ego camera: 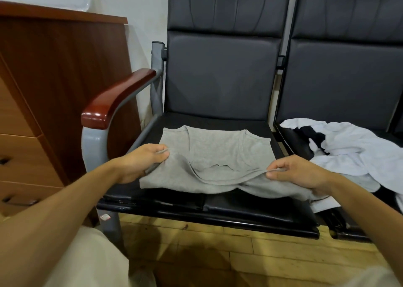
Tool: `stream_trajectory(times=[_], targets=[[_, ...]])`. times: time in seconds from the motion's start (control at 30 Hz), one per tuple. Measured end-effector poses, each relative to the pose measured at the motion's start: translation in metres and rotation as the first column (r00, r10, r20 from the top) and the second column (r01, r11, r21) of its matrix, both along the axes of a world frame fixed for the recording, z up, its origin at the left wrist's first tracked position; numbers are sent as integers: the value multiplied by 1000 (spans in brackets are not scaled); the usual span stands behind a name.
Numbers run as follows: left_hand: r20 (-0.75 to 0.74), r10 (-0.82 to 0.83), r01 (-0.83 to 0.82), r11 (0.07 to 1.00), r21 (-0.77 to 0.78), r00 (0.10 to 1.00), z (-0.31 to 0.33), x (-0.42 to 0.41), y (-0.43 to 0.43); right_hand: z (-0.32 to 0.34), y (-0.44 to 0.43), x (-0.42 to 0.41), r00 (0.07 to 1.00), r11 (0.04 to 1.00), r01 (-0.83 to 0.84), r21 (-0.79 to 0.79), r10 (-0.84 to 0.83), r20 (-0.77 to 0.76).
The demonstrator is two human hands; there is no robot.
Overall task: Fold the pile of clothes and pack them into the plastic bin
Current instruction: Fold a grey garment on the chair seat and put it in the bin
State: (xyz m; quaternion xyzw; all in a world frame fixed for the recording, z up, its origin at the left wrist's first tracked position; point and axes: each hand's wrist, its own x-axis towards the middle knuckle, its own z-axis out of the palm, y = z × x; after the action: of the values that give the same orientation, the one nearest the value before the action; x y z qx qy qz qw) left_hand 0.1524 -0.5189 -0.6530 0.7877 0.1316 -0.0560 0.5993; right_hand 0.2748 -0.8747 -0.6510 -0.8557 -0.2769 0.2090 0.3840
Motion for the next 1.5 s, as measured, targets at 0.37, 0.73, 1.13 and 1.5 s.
stream_trajectory(times=[0.37, 0.73, 1.13, 1.5], targets=[[242, 254, -293, 946, 141, 936, 4, 39, -1, 18, 21, 34, 892, 961, 258, -98, -198, 406], [337, 294, -421, 807, 414, 894, -2, 148, 40, 27, 44, 142, 779, 847, 411, -337, -133, 613], [239, 239, -338, 678, 653, 941, -59, 218, 75, -43, 72, 211, 751, 806, 436, -400, -82, 655], [-90, -110, 131, 459, 879, 990, -63, 134, 3, -53, 78, 120, 896, 761, -20, -648, 301, 326]])
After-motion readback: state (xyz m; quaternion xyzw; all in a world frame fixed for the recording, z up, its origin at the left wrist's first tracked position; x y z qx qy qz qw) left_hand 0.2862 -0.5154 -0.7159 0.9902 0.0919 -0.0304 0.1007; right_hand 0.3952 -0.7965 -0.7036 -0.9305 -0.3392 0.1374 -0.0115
